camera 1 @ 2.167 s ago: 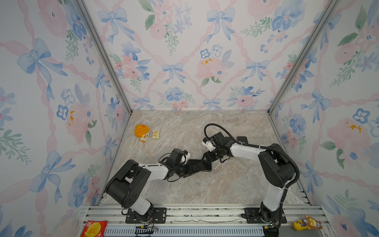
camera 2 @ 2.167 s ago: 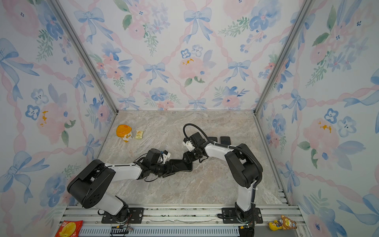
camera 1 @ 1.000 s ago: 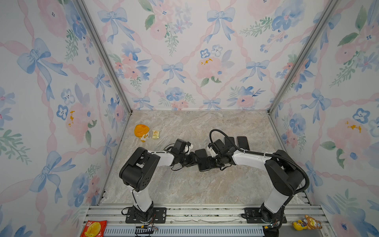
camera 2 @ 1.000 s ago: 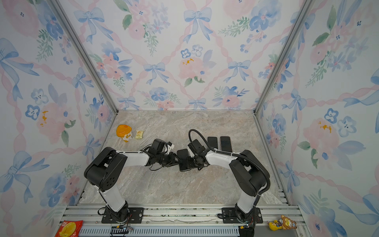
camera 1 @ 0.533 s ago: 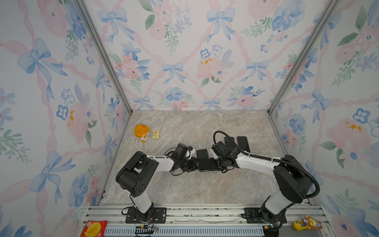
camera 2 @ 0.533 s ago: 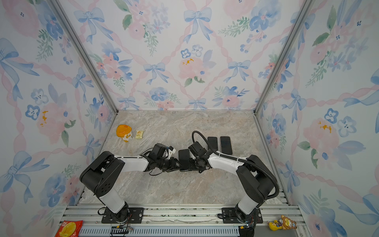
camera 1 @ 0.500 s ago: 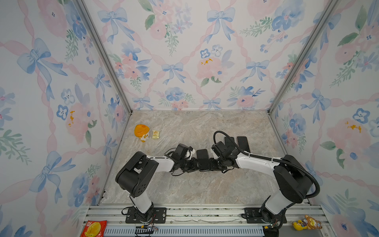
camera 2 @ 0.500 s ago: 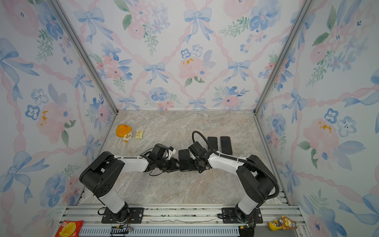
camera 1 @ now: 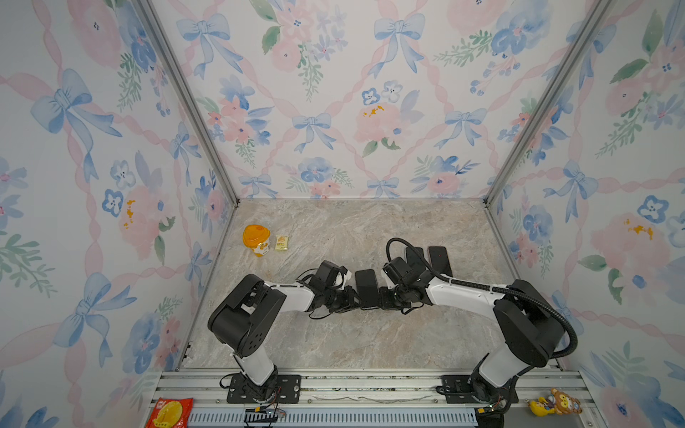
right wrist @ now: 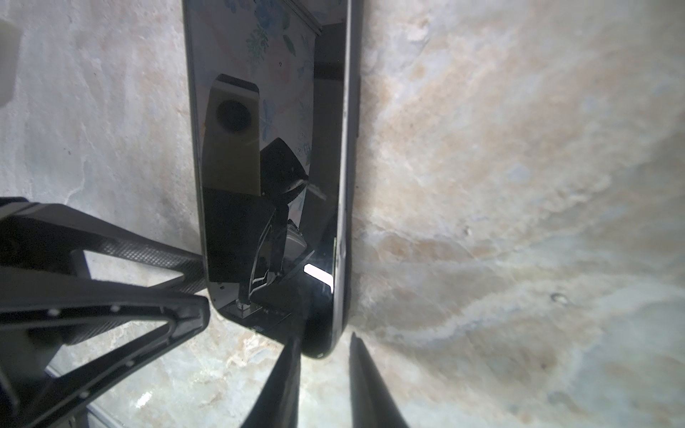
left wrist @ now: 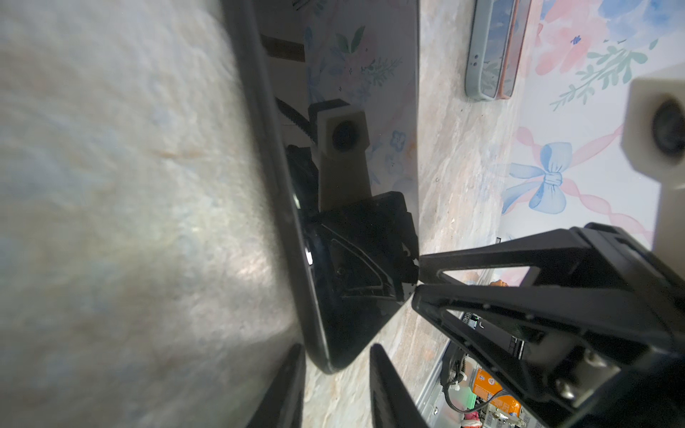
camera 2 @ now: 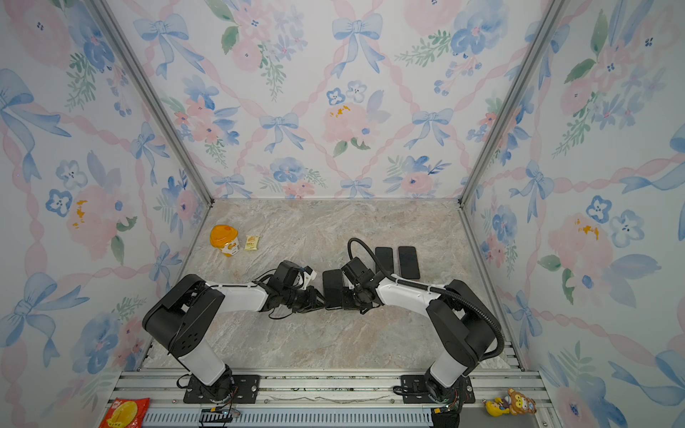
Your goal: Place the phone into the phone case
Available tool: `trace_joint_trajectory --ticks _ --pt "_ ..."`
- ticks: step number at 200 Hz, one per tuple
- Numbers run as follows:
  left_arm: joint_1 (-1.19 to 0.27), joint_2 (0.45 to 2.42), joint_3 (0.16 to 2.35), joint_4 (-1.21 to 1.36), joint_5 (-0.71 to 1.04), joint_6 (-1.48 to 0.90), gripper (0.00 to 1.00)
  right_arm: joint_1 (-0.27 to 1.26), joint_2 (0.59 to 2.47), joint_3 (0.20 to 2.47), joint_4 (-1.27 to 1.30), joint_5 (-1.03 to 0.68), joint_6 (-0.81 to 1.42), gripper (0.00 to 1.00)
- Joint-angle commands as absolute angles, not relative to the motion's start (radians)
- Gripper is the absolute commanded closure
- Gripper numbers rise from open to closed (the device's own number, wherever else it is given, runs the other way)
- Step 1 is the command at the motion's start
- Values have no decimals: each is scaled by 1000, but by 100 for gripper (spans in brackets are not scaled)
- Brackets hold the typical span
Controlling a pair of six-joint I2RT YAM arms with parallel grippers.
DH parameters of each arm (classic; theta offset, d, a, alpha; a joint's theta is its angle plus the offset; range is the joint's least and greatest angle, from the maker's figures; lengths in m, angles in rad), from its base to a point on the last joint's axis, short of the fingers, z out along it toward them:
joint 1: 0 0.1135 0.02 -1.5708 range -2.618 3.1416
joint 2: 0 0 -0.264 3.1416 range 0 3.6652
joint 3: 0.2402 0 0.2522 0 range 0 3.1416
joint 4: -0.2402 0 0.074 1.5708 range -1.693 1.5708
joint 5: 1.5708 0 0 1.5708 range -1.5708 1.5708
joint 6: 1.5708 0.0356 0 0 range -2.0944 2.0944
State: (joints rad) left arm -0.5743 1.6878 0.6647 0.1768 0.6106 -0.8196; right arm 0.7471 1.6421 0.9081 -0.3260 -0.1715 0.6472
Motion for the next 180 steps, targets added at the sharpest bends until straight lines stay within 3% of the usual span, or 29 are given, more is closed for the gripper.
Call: trace_joint_trajectory --ticks 1,180 --pt "-568 1712 646 118 576 -812 69 745 1647 887 -318 -177 637 76" --pt "-558 1741 631 150 589 -808 72 758 1760 881 -280 -209 636 87"
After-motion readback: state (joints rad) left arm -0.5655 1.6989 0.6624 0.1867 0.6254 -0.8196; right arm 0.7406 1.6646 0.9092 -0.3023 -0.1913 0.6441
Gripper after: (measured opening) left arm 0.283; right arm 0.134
